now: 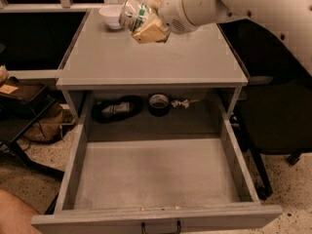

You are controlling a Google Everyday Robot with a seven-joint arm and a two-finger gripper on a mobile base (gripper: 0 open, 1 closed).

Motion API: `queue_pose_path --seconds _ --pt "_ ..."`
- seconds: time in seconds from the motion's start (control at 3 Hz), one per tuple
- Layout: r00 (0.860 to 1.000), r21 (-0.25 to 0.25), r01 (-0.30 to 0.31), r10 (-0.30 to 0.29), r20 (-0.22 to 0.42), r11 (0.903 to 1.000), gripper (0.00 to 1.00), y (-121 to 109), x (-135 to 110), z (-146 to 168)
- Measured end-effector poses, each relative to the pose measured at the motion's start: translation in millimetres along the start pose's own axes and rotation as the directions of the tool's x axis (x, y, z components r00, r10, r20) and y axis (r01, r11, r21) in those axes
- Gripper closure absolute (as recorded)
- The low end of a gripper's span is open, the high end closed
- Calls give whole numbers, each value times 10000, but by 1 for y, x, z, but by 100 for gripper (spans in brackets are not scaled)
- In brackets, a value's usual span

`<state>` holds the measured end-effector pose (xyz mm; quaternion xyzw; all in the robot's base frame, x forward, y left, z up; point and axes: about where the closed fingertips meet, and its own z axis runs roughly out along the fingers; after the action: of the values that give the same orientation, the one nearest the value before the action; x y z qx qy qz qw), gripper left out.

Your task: Place 7up can into top drawer

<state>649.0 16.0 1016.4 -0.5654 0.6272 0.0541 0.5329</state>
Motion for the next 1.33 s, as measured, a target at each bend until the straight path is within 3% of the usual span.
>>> queue_pose_path --seconds 0.33,0.67,1.0,1.33 --pt "10000 0 0 0 0 10000 100 0 0 0" --pt "9982 -95 -564 562 -211 9984 100 26 16 -3" --pt "9805 106 -1875 1878 -575 9822 100 73 40 -24" --pt "9427 -511 -3144 3054 -1345 9479 100 149 87 -15"
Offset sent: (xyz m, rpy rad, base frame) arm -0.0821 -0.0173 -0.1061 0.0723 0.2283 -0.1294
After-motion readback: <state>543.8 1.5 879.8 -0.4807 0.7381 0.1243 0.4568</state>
